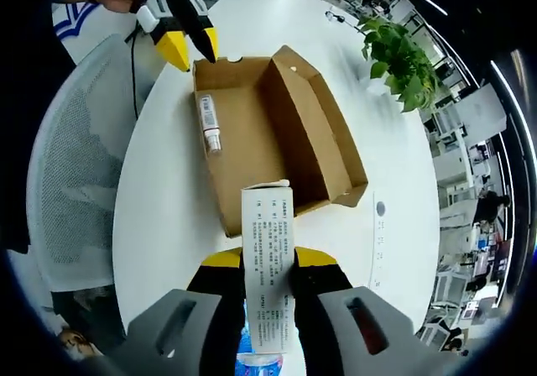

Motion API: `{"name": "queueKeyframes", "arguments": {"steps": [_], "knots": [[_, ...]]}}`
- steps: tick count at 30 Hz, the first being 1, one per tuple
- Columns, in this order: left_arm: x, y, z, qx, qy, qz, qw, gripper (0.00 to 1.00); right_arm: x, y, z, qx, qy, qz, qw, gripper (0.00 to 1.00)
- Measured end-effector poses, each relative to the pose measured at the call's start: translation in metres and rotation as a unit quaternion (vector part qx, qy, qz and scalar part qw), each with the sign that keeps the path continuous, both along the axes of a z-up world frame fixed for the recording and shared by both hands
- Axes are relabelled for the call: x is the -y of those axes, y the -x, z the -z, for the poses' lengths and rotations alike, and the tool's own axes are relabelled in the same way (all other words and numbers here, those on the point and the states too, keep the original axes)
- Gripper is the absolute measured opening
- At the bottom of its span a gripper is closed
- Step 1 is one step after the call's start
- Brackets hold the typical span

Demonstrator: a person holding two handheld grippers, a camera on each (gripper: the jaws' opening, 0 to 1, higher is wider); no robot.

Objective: Operate the shoe box by opening the lid, removing the specified soft item, and placing it in the target area until the item is outside and the box remains undamaged.

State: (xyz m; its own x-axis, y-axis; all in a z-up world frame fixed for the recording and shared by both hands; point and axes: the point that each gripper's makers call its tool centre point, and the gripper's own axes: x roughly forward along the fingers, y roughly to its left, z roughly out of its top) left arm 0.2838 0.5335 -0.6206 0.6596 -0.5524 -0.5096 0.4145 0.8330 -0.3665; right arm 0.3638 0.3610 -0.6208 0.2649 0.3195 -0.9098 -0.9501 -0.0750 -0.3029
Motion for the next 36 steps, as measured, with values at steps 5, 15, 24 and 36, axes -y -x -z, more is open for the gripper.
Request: {"name": "queueKeyframes", "arguments": {"steps": [5,15,24,36], "knots": [[0.008,-0.001,-0.002,0.001,-0.003,0.005,1.0000,0.26,0.017,0.004,0.003,-0.003,0.001,0.014,0.9999,0.18],[0.026,-0.005,-0.005,0.004,-0.011,0.010,0.9999,0.27,0.060,0.009,0.011,-0.011,0.002,0.049,0.9987,0.18],[0.042,-0.009,-0.003,0.003,-0.019,0.013,0.9997,0.30,0.098,0.015,0.017,-0.018,0.004,0.074,0.9971,0.18],[0.053,-0.015,0.005,-0.007,-0.026,0.003,0.9996,0.34,0.150,0.015,0.022,-0.022,0.002,0.110,0.9937,0.18]]}}
